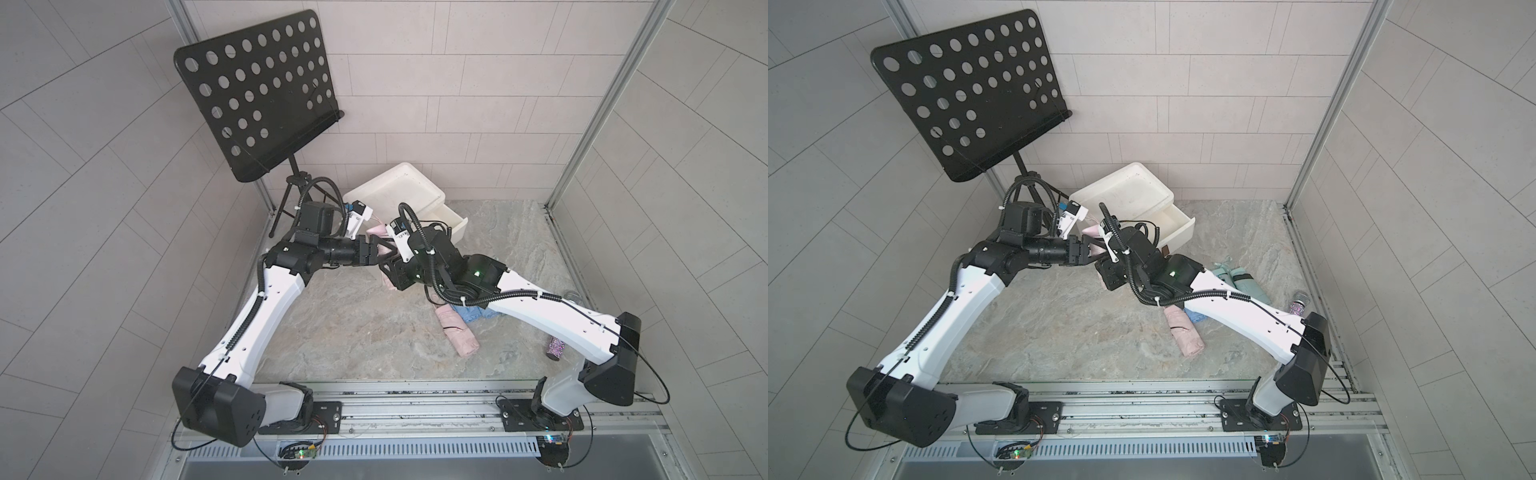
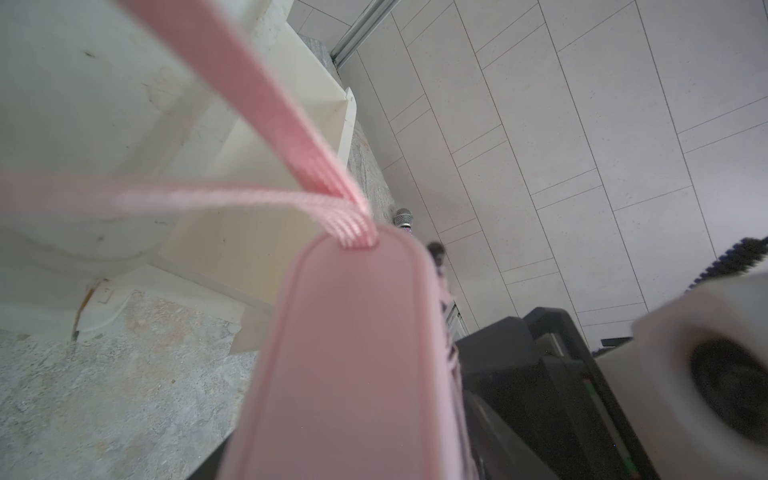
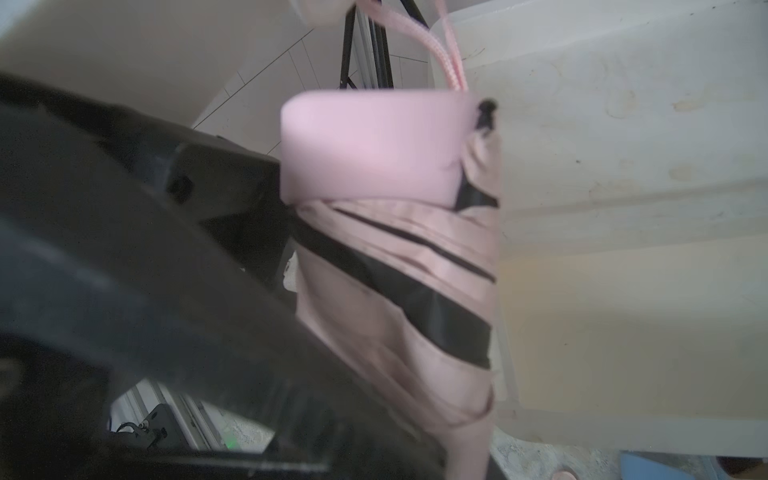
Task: Place the umbrella in the drawer by color
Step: Pick up the umbrella from the center of the board.
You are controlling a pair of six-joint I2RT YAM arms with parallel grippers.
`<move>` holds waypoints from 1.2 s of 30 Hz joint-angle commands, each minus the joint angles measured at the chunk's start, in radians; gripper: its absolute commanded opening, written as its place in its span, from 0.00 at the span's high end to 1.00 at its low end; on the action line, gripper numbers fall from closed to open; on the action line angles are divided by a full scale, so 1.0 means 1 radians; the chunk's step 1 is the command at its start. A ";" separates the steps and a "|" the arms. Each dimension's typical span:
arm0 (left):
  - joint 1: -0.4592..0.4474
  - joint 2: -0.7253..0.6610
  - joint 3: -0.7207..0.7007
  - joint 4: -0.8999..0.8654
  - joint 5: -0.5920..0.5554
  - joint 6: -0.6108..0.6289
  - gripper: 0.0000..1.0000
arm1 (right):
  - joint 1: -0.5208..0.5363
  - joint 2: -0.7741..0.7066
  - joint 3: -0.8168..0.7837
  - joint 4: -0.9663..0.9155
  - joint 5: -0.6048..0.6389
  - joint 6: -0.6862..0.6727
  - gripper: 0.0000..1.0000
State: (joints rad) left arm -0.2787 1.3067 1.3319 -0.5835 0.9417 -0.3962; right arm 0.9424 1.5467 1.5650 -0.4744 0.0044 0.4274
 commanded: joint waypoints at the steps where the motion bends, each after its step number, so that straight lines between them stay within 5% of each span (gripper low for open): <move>1: -0.009 0.014 0.027 0.017 -0.013 0.012 0.37 | 0.010 -0.028 0.022 0.073 -0.002 0.008 0.63; 6: -0.010 0.031 0.041 0.018 0.019 0.020 0.73 | 0.010 -0.039 0.012 0.076 -0.007 0.005 0.59; 9: -0.010 0.052 0.075 -0.017 0.044 0.050 0.85 | 0.010 -0.050 0.007 0.070 -0.010 0.001 0.50; 16: -0.005 0.080 0.142 -0.092 0.092 0.117 0.87 | -0.024 -0.108 -0.012 0.025 -0.065 -0.018 0.15; 26: 0.022 0.158 0.310 -0.286 0.302 0.303 0.86 | -0.355 -0.258 -0.138 0.104 -0.649 0.124 0.12; 36: 0.022 0.176 0.389 -0.278 0.429 0.310 0.83 | -0.366 -0.237 -0.172 0.250 -0.926 0.227 0.13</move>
State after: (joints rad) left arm -0.2592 1.4773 1.6798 -0.8658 1.2682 -0.1246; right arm 0.5743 1.3037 1.3998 -0.3023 -0.8116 0.6025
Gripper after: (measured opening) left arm 0.273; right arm 0.877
